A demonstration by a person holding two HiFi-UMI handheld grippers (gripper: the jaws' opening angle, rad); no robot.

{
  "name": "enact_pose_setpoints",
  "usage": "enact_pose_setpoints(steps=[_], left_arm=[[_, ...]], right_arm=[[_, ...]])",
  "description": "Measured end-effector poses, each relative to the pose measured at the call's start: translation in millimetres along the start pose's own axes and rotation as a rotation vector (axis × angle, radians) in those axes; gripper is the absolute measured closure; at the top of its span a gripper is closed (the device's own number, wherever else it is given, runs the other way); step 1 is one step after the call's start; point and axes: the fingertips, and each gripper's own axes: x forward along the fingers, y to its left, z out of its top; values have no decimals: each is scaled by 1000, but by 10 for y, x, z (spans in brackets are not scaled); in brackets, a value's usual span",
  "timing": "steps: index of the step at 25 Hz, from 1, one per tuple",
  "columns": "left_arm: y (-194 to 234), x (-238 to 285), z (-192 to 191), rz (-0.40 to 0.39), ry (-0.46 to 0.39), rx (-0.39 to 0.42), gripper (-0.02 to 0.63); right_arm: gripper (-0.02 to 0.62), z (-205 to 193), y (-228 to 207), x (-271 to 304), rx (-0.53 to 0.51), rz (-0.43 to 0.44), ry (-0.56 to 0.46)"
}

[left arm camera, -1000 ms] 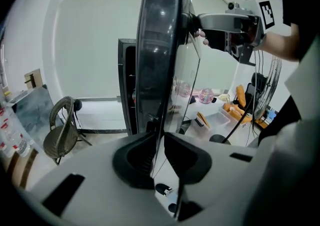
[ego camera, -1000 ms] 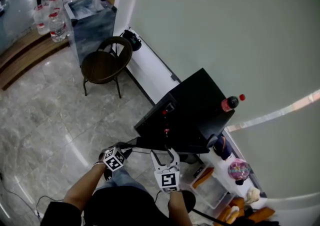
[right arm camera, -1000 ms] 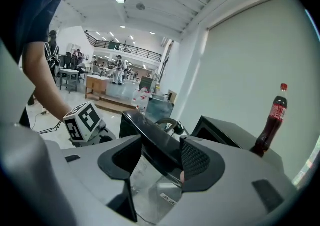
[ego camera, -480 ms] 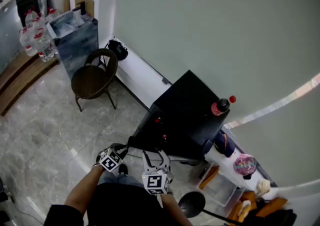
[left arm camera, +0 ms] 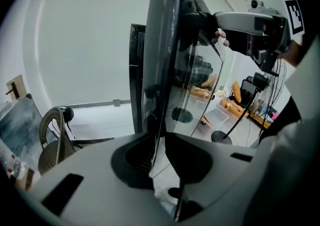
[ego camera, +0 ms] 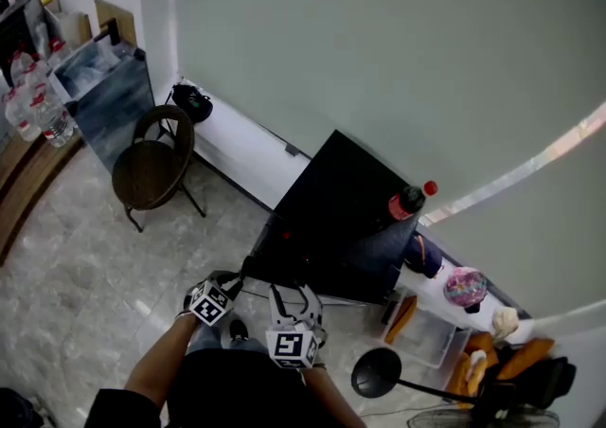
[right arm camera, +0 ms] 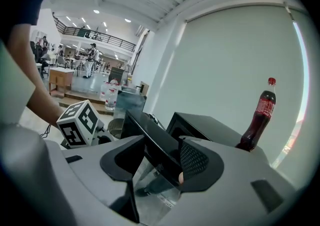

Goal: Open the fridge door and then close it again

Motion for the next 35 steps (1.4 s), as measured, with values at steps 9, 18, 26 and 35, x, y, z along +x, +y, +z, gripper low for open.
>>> enact_pose_setpoints(steps=[9,18,26,35], left_arm=[[284,297,289,-144,5,100,545],[487,519,602,-236,26,178,545],[577,701,696,-253,16,191,545],[583,692,696,-242,12,236,543]], right_arm=[[385,20,-254,301,57,-128,70],[387,46,-515,520,88,-245,96],[385,25,-634,633,119,-316,101],[388,37,-639,629,84,-313,87]])
